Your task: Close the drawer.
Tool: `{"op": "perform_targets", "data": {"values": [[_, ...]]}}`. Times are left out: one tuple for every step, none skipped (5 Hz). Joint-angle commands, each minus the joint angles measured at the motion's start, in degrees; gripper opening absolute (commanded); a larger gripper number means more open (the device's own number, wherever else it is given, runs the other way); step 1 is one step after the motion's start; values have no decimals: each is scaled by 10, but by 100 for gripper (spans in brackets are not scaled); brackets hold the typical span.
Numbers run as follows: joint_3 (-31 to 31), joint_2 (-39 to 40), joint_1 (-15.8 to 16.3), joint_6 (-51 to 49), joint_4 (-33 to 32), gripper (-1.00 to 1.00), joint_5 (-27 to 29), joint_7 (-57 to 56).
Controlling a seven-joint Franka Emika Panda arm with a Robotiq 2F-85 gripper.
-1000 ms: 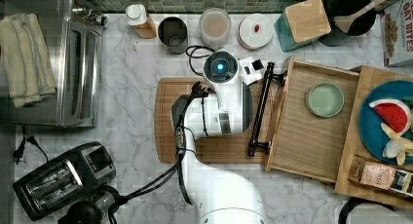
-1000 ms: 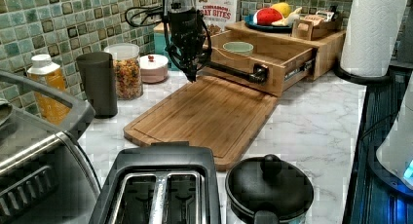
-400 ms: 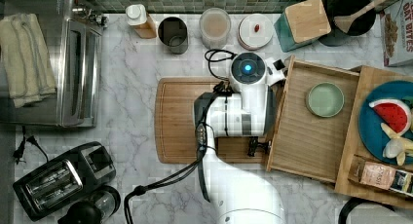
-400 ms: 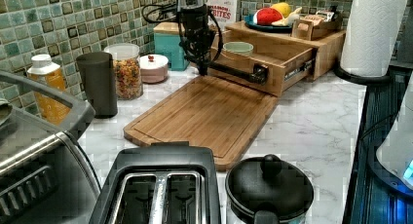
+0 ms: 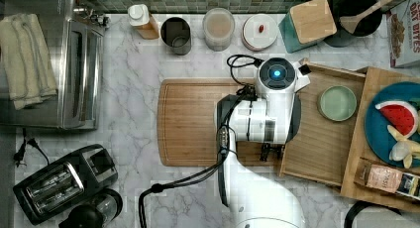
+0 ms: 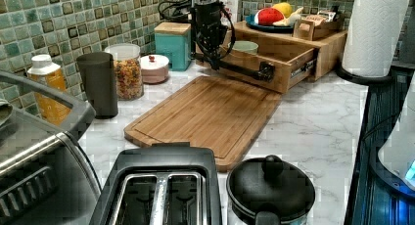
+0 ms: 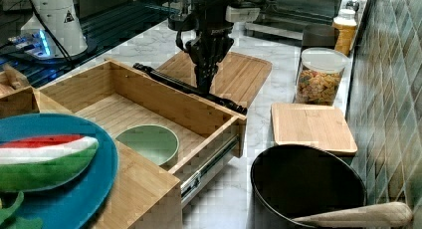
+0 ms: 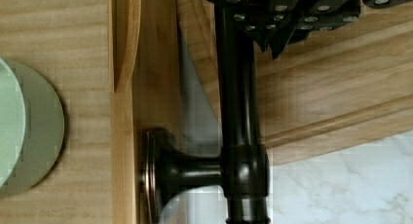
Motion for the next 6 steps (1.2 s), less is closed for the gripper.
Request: {"op": "perform_targets", "data": {"values": [[-50, -35, -105, 22, -33, -100, 11, -173], [-69, -36, -130, 51, -44, -100, 10, -228], [-87, -28, -160, 74, -36, -100, 3, -277], [-107, -1, -186, 49, 5, -100, -14, -316], [-112, 26, -234, 81, 25, -100, 21, -397], [-128, 46, -244, 97, 42, -100, 12, -386]]}}
